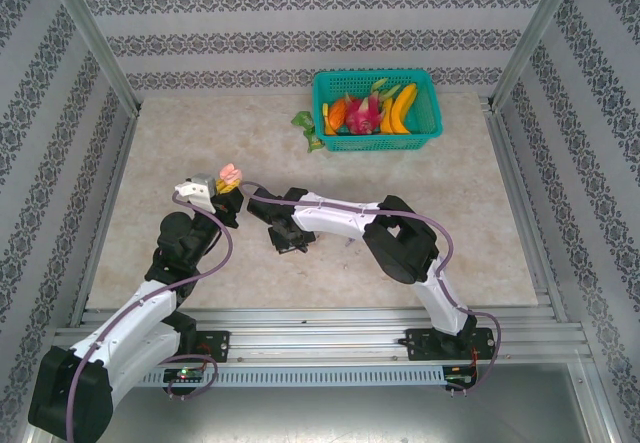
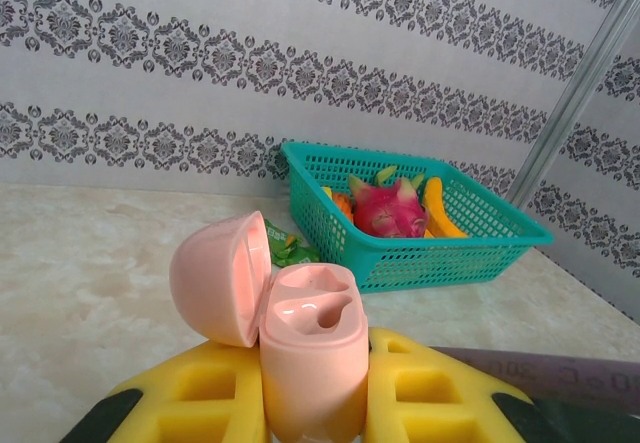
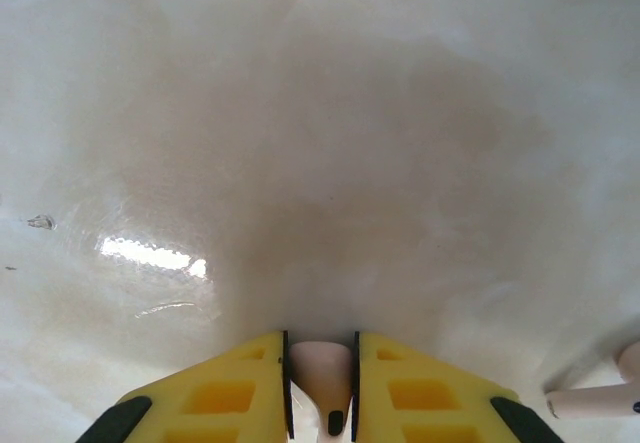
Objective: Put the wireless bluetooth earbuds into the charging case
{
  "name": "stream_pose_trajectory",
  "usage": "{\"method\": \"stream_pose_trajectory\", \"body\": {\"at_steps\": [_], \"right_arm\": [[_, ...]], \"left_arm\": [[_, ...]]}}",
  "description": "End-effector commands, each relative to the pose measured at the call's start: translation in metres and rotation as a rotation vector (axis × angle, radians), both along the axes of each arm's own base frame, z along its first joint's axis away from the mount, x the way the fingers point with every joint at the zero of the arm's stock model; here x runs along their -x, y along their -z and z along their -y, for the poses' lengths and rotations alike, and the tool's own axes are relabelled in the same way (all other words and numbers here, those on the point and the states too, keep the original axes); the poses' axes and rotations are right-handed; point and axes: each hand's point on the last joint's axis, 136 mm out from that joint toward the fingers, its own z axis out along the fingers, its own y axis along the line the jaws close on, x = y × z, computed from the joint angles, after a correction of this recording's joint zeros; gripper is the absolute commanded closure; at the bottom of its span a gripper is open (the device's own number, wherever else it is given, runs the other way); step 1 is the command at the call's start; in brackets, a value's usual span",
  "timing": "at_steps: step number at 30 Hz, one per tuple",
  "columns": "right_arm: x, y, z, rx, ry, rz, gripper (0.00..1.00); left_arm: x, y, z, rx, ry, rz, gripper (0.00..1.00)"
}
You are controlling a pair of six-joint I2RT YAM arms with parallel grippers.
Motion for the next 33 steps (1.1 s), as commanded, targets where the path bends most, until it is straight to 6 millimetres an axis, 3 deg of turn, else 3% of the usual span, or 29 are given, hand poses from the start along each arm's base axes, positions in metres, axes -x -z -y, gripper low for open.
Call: {"method": "stream_pose_trajectory", "body": {"at_steps": [1, 9, 17, 24, 33], "right_arm": [[0.012, 0.003, 0.004, 0.042, -0.021, -0.017, 0.81], [-0.005, -0.03, 0.014, -0.019, 0.019, 0.057, 0.82], [-0.032, -0.081, 0.039, -0.124, 0.091, 0.165, 0.82], [-0.061, -0.14, 0.071, -0.224, 0.143, 0.308, 0.82], [-0.085, -0.245, 0.117, -0.387, 0.166, 0.58, 0.82]], "left_arm": [[-0.002, -0.024, -0.001, 0.039, 0.001, 0.065, 1.0], [-0.002, -0.025, 0.0, 0.04, 0.006, 0.064, 1.0], [-0.003, -0.024, 0.011, 0.019, 0.066, 0.061, 1.0], [0.001, -0.028, 0.053, -0.027, 0.31, 0.081, 1.0], [0.004, -0.031, 0.117, -0.108, 0.563, 0.146, 1.0]]}}
